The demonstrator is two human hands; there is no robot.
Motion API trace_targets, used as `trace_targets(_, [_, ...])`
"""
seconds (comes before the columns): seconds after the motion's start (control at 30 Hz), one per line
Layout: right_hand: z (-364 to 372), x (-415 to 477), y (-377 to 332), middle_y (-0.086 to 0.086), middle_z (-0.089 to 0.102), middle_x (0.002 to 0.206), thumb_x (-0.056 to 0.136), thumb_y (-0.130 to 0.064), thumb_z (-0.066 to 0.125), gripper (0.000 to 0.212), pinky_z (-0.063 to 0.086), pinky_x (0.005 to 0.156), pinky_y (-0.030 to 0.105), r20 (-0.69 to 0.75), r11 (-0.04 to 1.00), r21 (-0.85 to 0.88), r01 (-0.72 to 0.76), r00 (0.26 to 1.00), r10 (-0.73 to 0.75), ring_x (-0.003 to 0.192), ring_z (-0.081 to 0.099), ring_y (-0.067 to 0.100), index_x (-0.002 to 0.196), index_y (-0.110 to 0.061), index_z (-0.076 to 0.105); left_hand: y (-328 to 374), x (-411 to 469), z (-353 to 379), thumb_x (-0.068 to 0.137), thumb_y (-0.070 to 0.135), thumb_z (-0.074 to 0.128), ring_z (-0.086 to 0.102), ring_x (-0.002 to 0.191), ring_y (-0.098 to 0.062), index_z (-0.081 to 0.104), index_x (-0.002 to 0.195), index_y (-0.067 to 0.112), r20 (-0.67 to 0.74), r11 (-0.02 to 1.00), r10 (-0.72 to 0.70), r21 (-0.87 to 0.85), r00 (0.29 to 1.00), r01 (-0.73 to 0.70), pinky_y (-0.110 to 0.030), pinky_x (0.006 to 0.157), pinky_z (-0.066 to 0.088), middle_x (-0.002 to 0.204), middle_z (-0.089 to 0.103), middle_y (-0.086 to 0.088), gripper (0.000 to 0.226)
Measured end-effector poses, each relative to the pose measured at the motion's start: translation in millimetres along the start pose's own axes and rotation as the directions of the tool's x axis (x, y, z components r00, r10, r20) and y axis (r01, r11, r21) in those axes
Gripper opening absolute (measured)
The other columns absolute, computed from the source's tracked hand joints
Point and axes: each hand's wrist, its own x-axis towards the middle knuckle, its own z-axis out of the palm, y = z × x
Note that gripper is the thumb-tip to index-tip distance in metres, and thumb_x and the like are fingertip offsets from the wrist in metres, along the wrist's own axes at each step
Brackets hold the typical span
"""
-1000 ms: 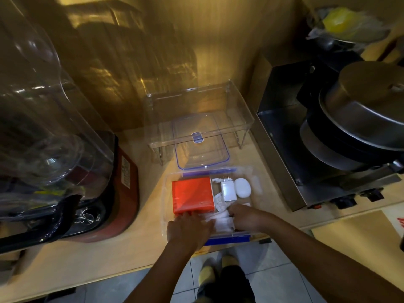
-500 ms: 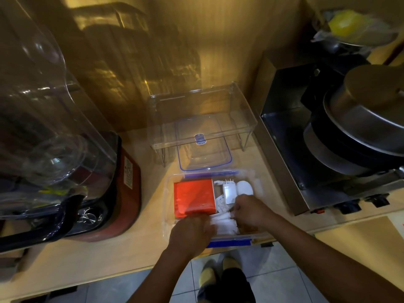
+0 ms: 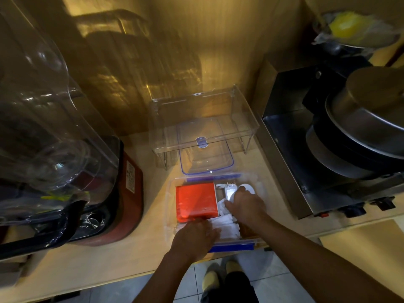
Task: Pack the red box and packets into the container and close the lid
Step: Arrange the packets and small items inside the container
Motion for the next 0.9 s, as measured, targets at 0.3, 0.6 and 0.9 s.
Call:
trace_targets(0.3, [-28,-6,2,0.000,0.065,0.100,0.079,-0.042,0.064,0.032,0.043,0.069,0.027,0.102,0.965,-0.253,0.073,0.994,-0.048,0.085,0.061,0.018,0.103,-0.022,0.056,-1,-2,-4,0.098,0.035,0.037,0.066,0.093,-0.015,0.060,0.109,0.015,-0.029,0.996,-0.019,-0.085,0.999,0.016,-0.030,0.085,0.054,0.108,0.069,-0.004,0.033])
trace_targets(0.6, [-30,-4,-5,0.003,0.063,0.117,0.088,-0.024,0.055,0.029,0.047,0.081,0.031,0.203,0.853,-0.460,0.246,0.965,-0.169,0.105,0.060,0.021,0.117,-0.017,0.057,-4,2,-2,0.097,0.036,0.040,0.066,0.087,-0.014,0.061,0.105,0.018,-0.021,0.995,-0.024,-0.092,0.999,0.022,-0.021,0.073,0.048,0.104,0.069,-0.003,0.028])
trace_targets(0.9, [-6,24,-9,0.007,0.068,0.112,0.088,-0.022,0.050,0.028,0.047,0.078,0.034,0.115,0.741,-0.461,0.488,0.861,-0.495,0.099,0.065,0.025,0.113,-0.012,0.056,0,0,-8,0.097,0.032,0.040,0.066,0.090,-0.018,0.060,0.108,0.016,0.012,0.991,-0.046,-0.121,0.999,0.047,-0.035,0.083,0.054,0.105,0.069,-0.006,0.028])
